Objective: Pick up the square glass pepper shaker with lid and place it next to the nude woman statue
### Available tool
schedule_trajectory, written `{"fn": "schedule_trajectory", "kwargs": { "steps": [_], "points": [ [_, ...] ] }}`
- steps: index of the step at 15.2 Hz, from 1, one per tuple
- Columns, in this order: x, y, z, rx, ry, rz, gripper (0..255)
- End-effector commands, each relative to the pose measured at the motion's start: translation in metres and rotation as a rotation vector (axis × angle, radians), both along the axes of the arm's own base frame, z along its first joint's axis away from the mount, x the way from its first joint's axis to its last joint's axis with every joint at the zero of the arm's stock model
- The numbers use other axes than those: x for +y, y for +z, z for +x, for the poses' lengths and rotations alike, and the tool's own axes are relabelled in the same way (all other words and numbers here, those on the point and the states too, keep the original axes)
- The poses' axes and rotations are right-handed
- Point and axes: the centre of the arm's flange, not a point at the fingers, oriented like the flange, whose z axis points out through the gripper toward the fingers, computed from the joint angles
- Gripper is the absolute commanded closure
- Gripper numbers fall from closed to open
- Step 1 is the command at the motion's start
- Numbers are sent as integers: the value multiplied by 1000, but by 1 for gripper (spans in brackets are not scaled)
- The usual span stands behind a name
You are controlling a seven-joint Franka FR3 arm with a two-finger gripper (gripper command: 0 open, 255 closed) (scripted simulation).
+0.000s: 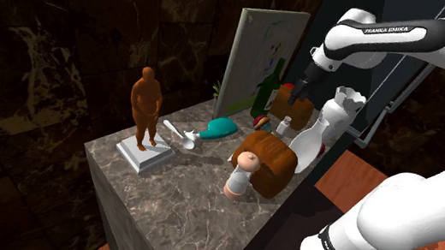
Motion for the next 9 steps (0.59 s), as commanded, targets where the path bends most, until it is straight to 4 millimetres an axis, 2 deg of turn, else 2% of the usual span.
{"fn": "schedule_trajectory", "kwargs": {
  "steps": [1,9],
  "points": [
    [-21,-16,7,6,4,2,0],
    [-101,-86,31,30,17,17,0]
  ]
}}
